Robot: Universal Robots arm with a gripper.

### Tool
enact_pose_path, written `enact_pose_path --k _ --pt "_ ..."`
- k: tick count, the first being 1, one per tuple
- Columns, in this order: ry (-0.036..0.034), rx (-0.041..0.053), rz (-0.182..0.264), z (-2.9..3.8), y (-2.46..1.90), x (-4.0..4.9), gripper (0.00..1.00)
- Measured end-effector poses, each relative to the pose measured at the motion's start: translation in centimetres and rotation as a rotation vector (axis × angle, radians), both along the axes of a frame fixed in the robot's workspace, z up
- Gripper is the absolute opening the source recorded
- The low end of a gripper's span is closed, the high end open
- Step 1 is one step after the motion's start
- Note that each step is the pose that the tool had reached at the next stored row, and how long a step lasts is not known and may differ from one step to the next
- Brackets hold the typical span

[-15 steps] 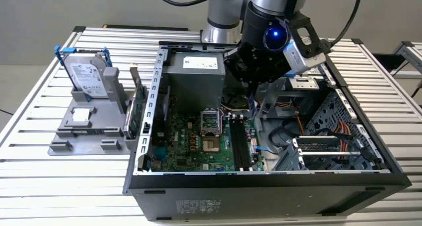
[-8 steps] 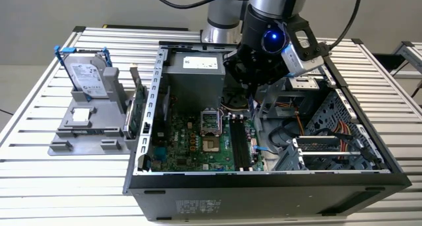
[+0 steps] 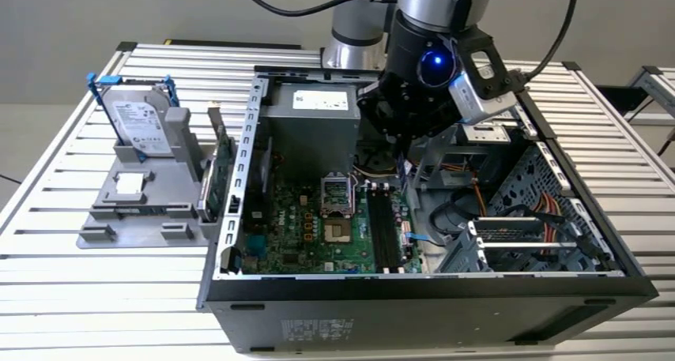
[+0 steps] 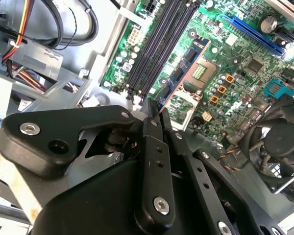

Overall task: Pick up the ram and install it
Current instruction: 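Insert the ram into the slot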

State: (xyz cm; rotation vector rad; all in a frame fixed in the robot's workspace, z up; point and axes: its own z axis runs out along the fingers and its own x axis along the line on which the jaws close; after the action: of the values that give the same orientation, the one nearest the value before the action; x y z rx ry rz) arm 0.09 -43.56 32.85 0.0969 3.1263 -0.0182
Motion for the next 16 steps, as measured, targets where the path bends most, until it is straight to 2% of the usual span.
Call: enact_pose_path --k 16 --pt "0.0 -0.0027 -0.012 -0.58 -0.01 0.18 0.0"
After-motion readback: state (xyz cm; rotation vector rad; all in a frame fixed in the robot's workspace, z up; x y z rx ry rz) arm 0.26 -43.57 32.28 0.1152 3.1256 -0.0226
